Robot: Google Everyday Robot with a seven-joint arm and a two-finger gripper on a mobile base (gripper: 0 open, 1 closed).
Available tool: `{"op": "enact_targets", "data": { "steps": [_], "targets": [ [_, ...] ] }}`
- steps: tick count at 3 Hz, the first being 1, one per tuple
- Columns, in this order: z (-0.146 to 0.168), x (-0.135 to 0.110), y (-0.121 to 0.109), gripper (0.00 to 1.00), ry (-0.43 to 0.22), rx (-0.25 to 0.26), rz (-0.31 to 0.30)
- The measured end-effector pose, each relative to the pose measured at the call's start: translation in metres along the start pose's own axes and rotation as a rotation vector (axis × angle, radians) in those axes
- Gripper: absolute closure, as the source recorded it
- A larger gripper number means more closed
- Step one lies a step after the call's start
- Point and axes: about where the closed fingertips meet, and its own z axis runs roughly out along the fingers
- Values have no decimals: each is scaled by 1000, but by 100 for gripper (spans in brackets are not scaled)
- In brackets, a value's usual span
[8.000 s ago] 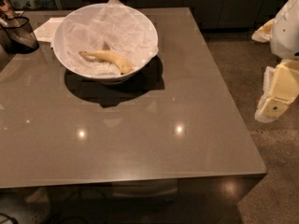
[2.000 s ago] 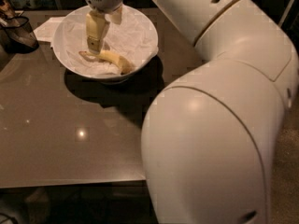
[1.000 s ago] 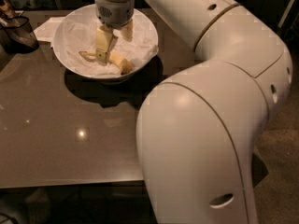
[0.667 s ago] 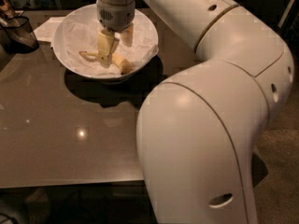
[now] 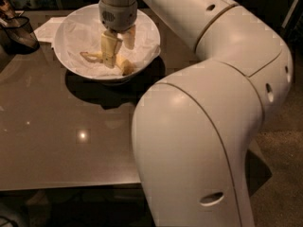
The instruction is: Pick banana from white bowl
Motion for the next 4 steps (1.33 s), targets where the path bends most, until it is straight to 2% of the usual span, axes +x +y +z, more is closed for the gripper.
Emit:
{"op": "enact_targets", "data": {
  "steps": [1, 4],
  "targets": [
    [3, -1, -5, 31, 1, -1, 4],
    [27, -9, -15, 31, 20, -33, -6]
  ]
}}
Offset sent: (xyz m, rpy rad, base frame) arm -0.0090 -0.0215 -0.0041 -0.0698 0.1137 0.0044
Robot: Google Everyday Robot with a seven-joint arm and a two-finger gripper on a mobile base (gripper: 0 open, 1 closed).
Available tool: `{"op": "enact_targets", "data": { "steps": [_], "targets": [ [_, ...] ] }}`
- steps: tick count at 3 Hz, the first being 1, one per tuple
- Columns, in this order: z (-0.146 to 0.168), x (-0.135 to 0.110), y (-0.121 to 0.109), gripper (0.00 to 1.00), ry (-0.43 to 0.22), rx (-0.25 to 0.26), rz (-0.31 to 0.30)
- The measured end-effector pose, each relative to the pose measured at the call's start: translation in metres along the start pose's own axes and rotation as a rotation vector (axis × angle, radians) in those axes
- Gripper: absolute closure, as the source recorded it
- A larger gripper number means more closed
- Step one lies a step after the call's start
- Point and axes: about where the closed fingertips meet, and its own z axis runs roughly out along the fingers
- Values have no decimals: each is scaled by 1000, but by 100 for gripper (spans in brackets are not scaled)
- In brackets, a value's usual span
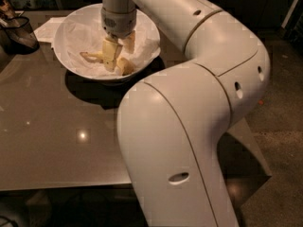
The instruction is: Pick banana from white bowl
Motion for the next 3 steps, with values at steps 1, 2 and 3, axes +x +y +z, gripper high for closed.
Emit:
{"op": "enact_targets", "data": {
  "steps": [1, 2, 3],
  "targets": [
    [10, -3, 0, 32, 15, -12, -9],
    [19, -5, 2, 32, 26, -28, -17],
    [25, -6, 2, 32, 34, -39, -18]
  ]
}}
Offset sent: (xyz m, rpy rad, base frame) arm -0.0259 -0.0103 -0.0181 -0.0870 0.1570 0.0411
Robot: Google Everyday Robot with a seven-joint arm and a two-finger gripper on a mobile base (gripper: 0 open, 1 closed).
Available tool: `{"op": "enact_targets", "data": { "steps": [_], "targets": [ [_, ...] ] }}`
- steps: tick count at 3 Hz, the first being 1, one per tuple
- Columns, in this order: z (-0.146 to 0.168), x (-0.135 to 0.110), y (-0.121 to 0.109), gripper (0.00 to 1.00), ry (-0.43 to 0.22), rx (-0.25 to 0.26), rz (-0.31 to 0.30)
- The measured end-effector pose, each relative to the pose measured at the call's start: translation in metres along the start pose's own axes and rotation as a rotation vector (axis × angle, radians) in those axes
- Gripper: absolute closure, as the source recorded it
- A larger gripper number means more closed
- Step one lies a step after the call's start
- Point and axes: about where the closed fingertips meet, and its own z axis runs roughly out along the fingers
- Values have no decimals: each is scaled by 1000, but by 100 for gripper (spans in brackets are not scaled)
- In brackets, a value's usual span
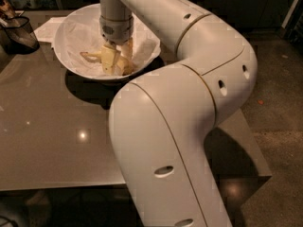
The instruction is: Pick banana from white bowl
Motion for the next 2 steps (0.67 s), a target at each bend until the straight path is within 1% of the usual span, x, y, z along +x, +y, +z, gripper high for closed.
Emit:
{"op": "enact_targets", "data": {
  "steps": [1, 2],
  "targets": [
    [6, 1, -1, 50, 3, -8, 3],
    [2, 4, 0, 74, -32, -12, -7]
  ]
}}
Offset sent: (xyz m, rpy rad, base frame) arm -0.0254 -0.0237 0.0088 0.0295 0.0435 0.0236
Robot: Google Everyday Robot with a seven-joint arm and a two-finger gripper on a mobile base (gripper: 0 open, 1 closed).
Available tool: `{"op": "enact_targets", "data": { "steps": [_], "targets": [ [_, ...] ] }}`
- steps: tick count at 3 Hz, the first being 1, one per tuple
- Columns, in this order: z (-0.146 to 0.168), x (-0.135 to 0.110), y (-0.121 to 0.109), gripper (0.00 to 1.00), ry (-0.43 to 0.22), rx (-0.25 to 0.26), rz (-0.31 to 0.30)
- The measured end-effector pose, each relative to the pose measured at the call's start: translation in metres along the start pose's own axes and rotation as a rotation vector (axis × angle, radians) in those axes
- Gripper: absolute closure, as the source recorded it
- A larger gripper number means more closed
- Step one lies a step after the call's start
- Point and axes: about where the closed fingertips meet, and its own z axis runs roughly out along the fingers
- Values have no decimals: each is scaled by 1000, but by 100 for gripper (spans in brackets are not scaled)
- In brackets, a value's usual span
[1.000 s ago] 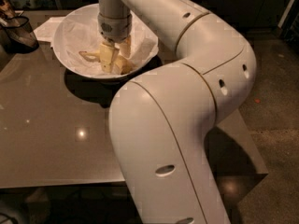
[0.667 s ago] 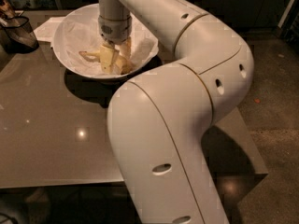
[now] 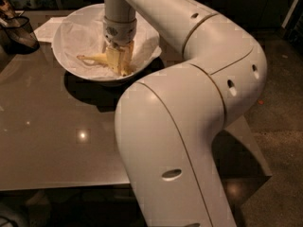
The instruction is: Pick banana from white bowl
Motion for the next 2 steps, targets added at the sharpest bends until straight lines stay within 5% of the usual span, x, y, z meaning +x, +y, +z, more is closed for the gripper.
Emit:
{"op": "enact_targets", "data": {
  "steps": [1, 2],
  "targets": [
    [0, 0, 0, 96, 0, 0, 0],
    [0, 0, 0, 100, 0, 0, 0]
  ]
}}
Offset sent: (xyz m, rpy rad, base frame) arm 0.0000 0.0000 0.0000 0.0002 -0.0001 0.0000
